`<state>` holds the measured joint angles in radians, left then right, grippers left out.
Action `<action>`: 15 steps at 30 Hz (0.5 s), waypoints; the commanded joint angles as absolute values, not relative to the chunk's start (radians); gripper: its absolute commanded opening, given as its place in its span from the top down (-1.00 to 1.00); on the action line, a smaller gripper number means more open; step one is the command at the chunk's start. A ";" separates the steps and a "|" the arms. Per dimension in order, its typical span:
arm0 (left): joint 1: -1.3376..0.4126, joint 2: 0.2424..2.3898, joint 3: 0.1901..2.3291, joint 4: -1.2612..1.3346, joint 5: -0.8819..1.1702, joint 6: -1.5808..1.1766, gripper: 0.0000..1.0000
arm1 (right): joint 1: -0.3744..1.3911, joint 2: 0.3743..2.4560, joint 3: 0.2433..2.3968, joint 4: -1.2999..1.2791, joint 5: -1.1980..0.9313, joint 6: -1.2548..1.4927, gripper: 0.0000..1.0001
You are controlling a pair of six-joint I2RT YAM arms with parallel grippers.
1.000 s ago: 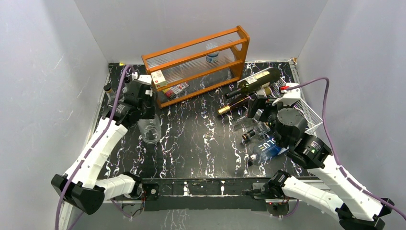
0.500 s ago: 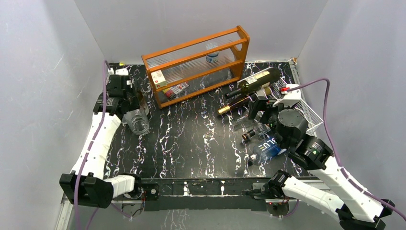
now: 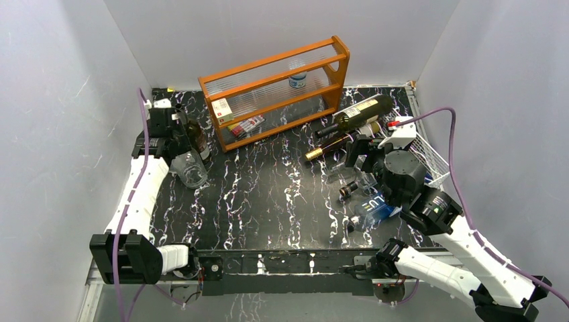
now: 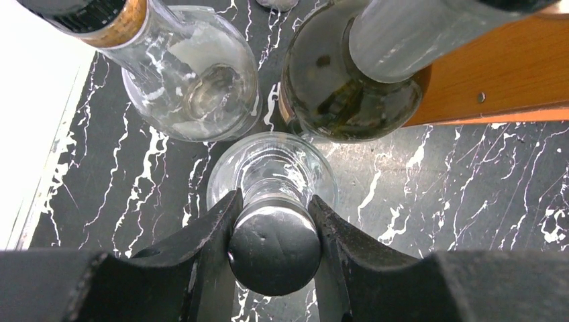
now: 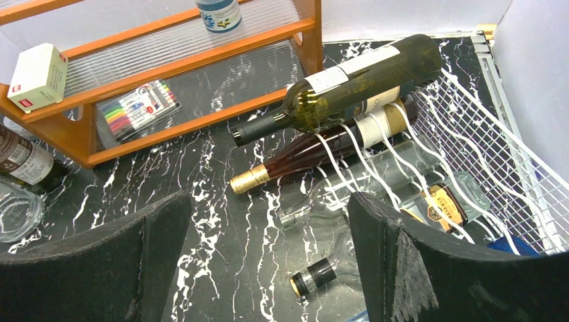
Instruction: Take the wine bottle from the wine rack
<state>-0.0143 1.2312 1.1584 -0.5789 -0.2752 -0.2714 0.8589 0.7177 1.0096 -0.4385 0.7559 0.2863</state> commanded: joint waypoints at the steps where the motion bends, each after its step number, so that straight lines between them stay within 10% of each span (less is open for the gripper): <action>1: -0.008 1.176 1.158 -0.465 -0.298 -0.262 0.43 | 0.861 0.716 1.027 -0.393 0.758 0.293 -0.96; 15: -0.008 1.132 1.226 -0.556 -0.255 -0.251 -0.77 | 0.861 0.713 1.039 -0.404 0.744 0.299 -0.96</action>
